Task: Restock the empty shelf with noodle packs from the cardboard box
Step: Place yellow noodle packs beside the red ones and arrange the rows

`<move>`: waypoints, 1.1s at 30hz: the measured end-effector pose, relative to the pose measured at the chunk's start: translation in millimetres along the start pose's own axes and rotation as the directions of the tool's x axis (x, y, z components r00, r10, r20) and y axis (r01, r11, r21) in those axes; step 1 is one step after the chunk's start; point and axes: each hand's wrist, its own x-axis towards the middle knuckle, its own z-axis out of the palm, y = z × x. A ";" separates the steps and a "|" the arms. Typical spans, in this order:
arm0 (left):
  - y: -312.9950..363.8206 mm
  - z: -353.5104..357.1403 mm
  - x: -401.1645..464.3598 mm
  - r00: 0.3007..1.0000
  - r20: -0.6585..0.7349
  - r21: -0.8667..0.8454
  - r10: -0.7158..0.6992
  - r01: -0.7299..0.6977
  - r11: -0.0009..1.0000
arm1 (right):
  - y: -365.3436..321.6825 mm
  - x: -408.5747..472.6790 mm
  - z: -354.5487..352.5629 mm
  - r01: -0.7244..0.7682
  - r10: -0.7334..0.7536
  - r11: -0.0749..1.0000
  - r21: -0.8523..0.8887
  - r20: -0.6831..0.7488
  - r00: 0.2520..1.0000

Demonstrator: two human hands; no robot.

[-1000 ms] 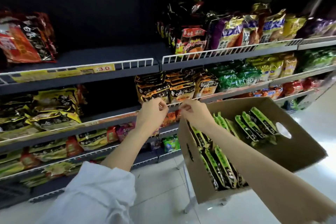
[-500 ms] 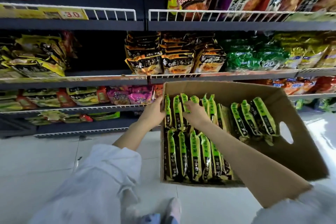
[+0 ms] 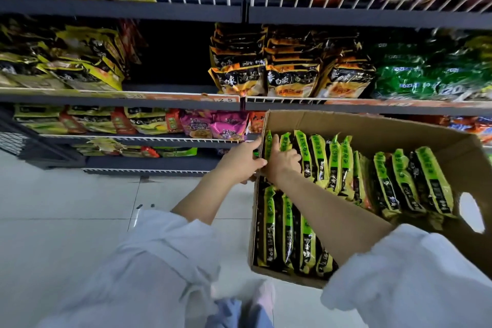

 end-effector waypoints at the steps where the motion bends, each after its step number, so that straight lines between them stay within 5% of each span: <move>1: 0.3 -0.1 -0.1 1.000 0.004 0.001 -0.003 0.003 1.000 | 0.6 1.3 0.7 -0.002 0.002 1.000 0.008 -0.005 1.000; 14: -0.5 -0.5 -1.8 0.998 0.064 -0.200 0.012 0.001 0.980 | 30.0 -29.2 -57.3 0.153 -0.117 0.976 0.156 -0.217 0.969; 19: 17.2 -13.3 -10.9 0.979 -0.176 -0.137 0.099 -0.124 0.983 | 52.5 -50.4 -108.4 0.272 -0.170 0.905 0.327 -0.308 0.936; 23: 48.5 -38.8 -18.0 0.968 -0.230 -0.282 0.103 -0.168 0.945 | 58.3 -70.5 -153.5 0.378 -0.185 0.766 0.519 -0.385 0.904; 27: 58.2 -74.5 -36.4 0.992 -0.126 -0.635 0.021 -0.097 0.766 | 42.0 -91.7 -193.3 0.436 -0.206 0.547 0.714 -0.390 0.897; 31: 47.1 -121.0 -48.8 0.991 -0.123 -0.868 0.061 -0.137 0.478 | -3.2 -108.7 -219.6 0.496 -0.311 0.452 0.742 -0.390 0.867; 33: 36.0 -147.9 -54.2 0.983 -0.175 -0.891 0.047 -0.179 0.417 | -36.4 -113.1 -226.2 0.530 -0.359 0.441 0.725 -0.399 0.844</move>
